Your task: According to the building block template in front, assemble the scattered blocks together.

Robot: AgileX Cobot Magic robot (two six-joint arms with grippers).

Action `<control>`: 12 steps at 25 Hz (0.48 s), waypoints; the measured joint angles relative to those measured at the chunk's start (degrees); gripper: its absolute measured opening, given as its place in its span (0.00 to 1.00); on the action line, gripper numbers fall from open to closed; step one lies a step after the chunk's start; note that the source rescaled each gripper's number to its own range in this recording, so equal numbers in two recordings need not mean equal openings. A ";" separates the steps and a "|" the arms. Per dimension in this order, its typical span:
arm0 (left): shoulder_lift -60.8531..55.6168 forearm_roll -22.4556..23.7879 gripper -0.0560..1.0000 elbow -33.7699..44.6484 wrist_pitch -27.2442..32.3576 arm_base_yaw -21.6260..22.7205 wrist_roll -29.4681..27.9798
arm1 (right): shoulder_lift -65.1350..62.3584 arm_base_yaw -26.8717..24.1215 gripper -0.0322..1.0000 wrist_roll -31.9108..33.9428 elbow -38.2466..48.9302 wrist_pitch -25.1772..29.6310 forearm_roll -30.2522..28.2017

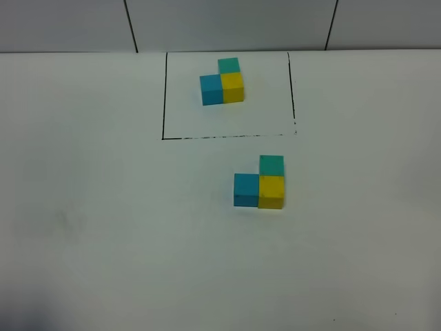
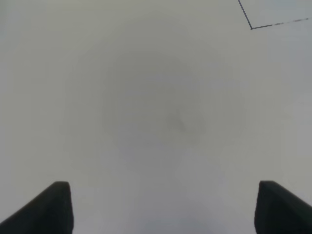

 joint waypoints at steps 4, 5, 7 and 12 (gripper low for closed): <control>-4.41 -0.05 0.95 2.44 0.12 0.00 0.00 | 0.00 0.00 0.74 0.00 0.00 0.00 0.00; -5.30 -0.05 0.95 3.32 0.25 0.00 0.00 | 0.00 0.00 0.74 0.00 0.00 0.00 0.00; -7.28 -0.05 0.95 4.07 0.86 0.00 0.00 | 0.00 0.00 0.74 0.00 0.00 0.00 0.00; -11.67 -0.05 0.95 4.95 2.13 -0.13 0.00 | 0.00 0.00 0.74 0.00 0.00 0.00 0.00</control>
